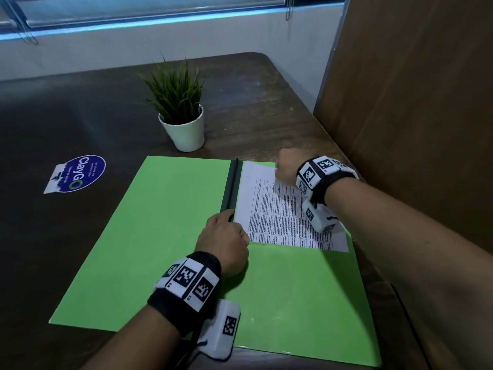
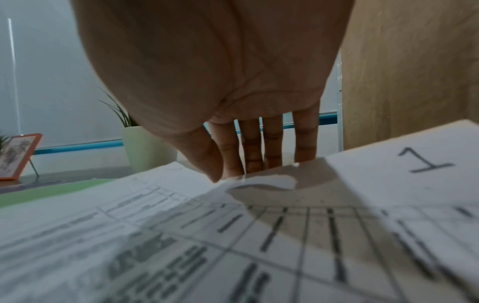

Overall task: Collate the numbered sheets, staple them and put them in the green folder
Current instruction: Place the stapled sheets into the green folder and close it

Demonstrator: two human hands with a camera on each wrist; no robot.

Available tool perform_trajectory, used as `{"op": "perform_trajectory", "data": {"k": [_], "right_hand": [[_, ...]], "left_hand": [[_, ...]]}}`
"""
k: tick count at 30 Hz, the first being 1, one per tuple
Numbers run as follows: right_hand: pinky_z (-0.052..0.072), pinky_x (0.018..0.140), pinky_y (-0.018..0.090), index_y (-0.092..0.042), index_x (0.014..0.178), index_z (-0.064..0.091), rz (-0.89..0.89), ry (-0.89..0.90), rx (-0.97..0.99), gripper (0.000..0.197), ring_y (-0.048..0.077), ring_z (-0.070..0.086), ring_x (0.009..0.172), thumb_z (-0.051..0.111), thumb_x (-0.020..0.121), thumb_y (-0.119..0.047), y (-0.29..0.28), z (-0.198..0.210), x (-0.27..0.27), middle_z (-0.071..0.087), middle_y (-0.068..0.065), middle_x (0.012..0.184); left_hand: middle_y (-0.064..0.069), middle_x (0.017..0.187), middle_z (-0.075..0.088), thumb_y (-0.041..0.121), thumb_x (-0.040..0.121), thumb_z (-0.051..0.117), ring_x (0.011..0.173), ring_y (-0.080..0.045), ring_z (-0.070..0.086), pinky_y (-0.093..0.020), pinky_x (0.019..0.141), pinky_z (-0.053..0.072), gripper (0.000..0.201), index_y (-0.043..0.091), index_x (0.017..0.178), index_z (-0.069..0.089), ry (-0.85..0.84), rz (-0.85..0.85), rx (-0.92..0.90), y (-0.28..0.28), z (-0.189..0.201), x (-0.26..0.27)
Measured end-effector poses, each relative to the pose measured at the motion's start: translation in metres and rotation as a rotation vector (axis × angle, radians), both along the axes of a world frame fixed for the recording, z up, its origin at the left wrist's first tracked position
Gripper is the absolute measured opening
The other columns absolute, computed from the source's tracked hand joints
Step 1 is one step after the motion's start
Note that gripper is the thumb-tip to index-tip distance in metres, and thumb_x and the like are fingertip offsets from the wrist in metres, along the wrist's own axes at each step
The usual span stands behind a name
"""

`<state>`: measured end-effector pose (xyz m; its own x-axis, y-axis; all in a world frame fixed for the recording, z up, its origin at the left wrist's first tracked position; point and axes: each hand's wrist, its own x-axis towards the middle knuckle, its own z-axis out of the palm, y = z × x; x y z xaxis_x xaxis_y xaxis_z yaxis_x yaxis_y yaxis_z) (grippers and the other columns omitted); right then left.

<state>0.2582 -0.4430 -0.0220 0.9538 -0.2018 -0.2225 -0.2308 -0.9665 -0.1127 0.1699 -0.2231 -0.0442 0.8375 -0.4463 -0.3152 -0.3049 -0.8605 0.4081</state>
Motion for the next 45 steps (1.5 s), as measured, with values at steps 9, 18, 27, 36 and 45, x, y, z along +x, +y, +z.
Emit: {"op": "perform_trajectory", "data": {"k": [9, 18, 27, 36, 45], "right_hand": [[0.043, 0.060, 0.032, -0.014, 0.060, 0.047, -0.006, -0.026, 0.031, 0.022, 0.029, 0.053, 0.069, 0.050, 0.082, -0.010, 0.004, -0.010, -0.006, 0.048, 0.004, 0.063], [0.038, 0.108, 0.036, -0.016, 0.140, 0.050, -0.358, -0.216, 0.304, 0.054, 0.032, 0.043, 0.134, 0.063, 0.090, -0.031, -0.038, -0.003, -0.061, 0.045, 0.014, 0.148], [0.044, 0.067, 0.025, -0.003, 0.109, 0.064, -0.293, 0.140, 0.210, 0.042, 0.023, 0.058, 0.101, 0.066, 0.091, -0.041, -0.011, 0.025, -0.165, 0.062, 0.008, 0.117], [0.047, 0.101, 0.036, -0.016, 0.132, 0.057, -0.280, -0.030, 0.341, 0.066, 0.027, 0.052, 0.124, 0.081, 0.075, -0.041, 0.052, -0.007, -0.194, 0.054, 0.007, 0.139], [0.050, 0.091, 0.032, -0.016, 0.114, 0.068, -0.290, -0.010, 0.252, 0.044, 0.027, 0.057, 0.116, 0.077, 0.076, -0.038, 0.068, -0.014, -0.155, 0.064, 0.007, 0.123]], "left_hand": [[-0.004, 0.163, 0.025, 0.018, 0.098, 0.048, 0.151, -0.020, 0.013, -0.044, 0.121, 0.024, 0.024, 0.029, 0.077, 0.053, -0.026, -0.008, 0.003, 0.002, -0.008, 0.003], [0.003, 0.130, 0.054, 0.044, 0.085, 0.072, 0.121, -0.022, 0.052, -0.043, 0.101, 0.048, 0.045, 0.027, 0.119, 0.049, -0.048, 0.117, 0.022, 0.000, -0.017, 0.010], [-0.011, 0.129, 0.057, 0.062, 0.081, 0.063, 0.118, -0.035, 0.055, -0.050, 0.098, 0.051, 0.057, 0.026, 0.120, 0.043, 0.012, 0.239, 0.152, 0.027, -0.005, 0.002], [-0.006, 0.154, 0.043, 0.050, 0.091, 0.066, 0.135, -0.027, 0.049, -0.035, 0.109, 0.042, 0.080, 0.019, 0.154, 0.028, 0.000, 0.120, 0.083, 0.075, 0.001, -0.005], [-0.005, 0.153, 0.046, 0.047, 0.088, 0.069, 0.134, -0.028, 0.049, -0.039, 0.112, 0.041, 0.073, 0.023, 0.150, 0.039, -0.040, 0.275, -0.096, 0.116, -0.003, 0.020]]}}
